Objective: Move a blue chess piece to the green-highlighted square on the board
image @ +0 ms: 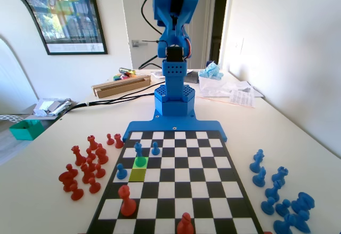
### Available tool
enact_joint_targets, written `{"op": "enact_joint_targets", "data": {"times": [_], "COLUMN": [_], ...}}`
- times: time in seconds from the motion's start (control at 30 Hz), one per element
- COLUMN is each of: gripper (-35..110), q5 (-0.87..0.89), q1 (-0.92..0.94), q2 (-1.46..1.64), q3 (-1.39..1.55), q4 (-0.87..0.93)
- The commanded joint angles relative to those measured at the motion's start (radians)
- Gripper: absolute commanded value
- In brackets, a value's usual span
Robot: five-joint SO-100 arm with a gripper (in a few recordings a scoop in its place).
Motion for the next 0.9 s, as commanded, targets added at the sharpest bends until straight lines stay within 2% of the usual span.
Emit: {"op": "enact_joint_targets", "data": {"times": [0.0, 0.6, 0.87], "gripper": [5, 1, 4], "q5": [-0.014, -0.031, -0.011], "q1": [-0.005, -0.025, -0.008], "q2": [0.058, 0.230, 0.290], "q3": [0.052, 0.109, 0.114], "q4": [-0.032, -0.080, -0.089]}}
